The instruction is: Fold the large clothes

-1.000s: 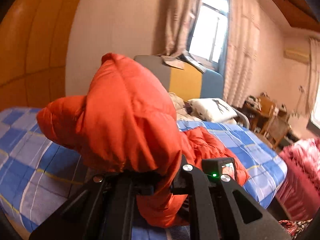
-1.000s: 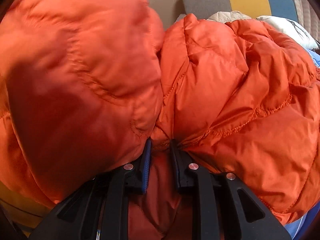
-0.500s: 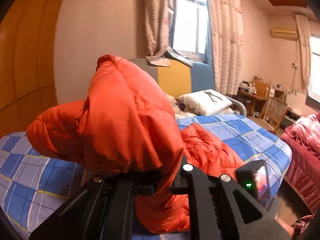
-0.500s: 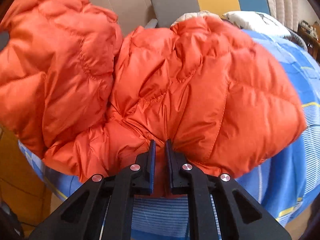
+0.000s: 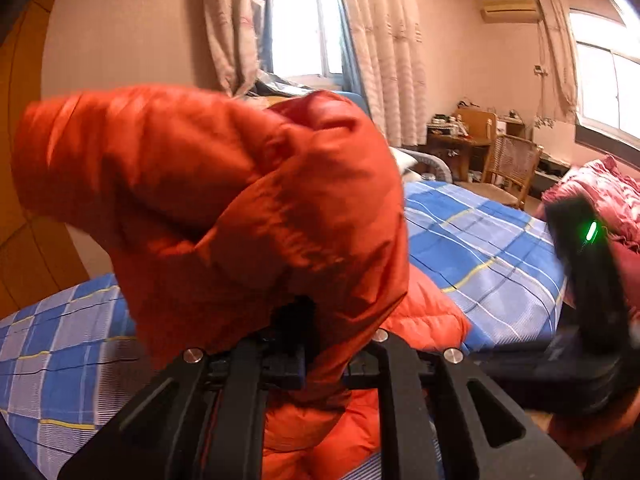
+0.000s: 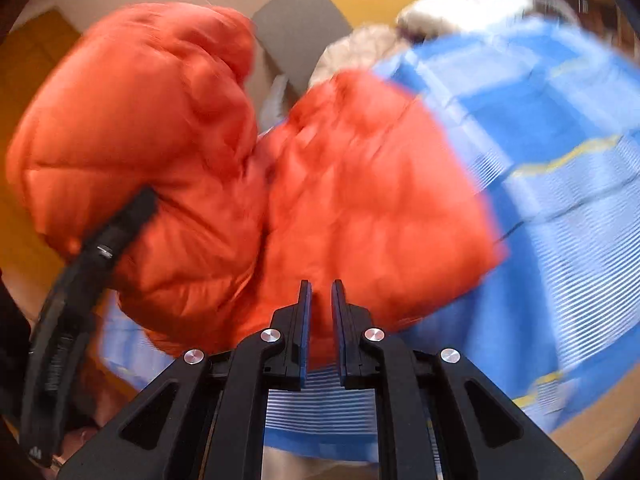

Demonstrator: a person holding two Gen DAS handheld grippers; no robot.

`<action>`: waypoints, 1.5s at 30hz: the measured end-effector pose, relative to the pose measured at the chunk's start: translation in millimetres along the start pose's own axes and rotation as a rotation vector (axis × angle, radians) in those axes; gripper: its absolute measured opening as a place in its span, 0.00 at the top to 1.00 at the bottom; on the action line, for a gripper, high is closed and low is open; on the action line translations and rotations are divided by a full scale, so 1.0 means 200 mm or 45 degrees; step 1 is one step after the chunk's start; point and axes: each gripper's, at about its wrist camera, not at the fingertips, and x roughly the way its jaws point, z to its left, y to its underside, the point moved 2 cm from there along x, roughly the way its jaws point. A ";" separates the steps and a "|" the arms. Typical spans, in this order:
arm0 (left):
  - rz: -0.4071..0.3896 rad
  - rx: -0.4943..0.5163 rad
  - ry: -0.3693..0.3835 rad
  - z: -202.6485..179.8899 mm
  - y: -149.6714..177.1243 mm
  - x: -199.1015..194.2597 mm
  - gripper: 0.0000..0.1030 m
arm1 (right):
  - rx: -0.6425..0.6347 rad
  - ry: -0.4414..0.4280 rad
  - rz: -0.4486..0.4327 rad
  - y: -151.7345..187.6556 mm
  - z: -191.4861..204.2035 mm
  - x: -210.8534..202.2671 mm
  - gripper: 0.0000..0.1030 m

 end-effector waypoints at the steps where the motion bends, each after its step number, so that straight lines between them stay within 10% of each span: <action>1: 0.010 0.004 0.019 -0.02 0.01 0.02 0.89 | -0.026 0.055 -0.022 -0.02 -0.04 -0.03 0.89; 14: 0.128 0.095 0.068 -0.20 0.15 0.20 0.88 | -0.155 0.330 -0.170 0.01 -0.14 -0.31 0.89; 40: 0.131 0.197 0.000 -0.34 0.17 0.23 0.88 | -0.485 -0.100 -0.072 -0.12 0.37 -0.42 0.89; 43: 0.133 0.189 0.003 -0.34 0.16 0.24 0.88 | -0.461 -0.122 -0.065 -0.13 0.37 -0.39 0.53; 45: 0.133 0.197 0.003 -0.34 0.17 0.24 0.88 | -0.486 -0.175 -0.060 -0.11 0.39 -0.39 0.51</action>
